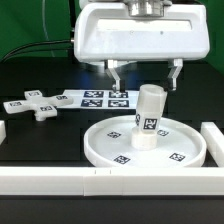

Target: Assemble round table

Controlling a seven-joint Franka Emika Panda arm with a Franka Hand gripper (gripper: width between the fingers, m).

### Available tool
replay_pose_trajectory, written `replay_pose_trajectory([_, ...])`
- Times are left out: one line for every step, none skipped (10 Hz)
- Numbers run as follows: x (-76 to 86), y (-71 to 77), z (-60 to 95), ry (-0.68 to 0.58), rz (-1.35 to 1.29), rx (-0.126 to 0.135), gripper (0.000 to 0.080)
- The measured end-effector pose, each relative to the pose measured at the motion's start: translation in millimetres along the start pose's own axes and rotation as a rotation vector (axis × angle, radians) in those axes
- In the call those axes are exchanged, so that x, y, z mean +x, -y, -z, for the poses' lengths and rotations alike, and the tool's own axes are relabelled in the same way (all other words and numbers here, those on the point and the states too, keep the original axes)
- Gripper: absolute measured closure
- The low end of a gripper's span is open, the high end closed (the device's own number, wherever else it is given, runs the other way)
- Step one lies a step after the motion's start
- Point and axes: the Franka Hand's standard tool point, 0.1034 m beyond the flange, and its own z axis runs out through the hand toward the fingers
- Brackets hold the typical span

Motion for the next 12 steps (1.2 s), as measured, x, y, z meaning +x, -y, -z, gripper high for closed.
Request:
replay_pose_trajectory([0.0, -1.3, -0.4, -0.003, 0.003, -0.002, 0.0151])
replay_pose_trajectory([0.5, -3.5, -0.3, -0.009, 0.006, -0.006, 0.0151])
replay_pose_trajectory([-2.2, 1.4, -1.3, 0.042, -0.002, 0.014, 0.0151])
replay_pose_trajectory([-1.5, 8.5, -1.0, 0.110, -0.010, 0.041, 0.0151])
replay_pose_trajectory([1.8, 14.8, 2.0, 0.192, -0.020, 0.069, 0.0151])
replay_pose_trajectory([5.0, 17.7, 4.1, 0.246, -0.021, 0.088, 0.0151])
replay_pose_trajectory([2.3, 20.7, 3.7, 0.298, -0.021, 0.104, 0.0151])
replay_pose_trajectory([-0.6, 23.8, 4.8, 0.370, -0.021, 0.119, 0.0151])
replay_pose_trajectory([3.0, 23.1, 3.2, 0.368, -0.018, 0.120, 0.0151])
replay_pose_trajectory([0.1, 21.7, -0.2, 0.350, 0.001, 0.115, 0.0151])
replay_pose_trajectory([-7.8, 18.6, -3.7, 0.349, 0.011, 0.113, 0.0151])
replay_pose_trajectory([-10.7, 17.3, -5.3, 0.344, 0.009, 0.110, 0.0151])
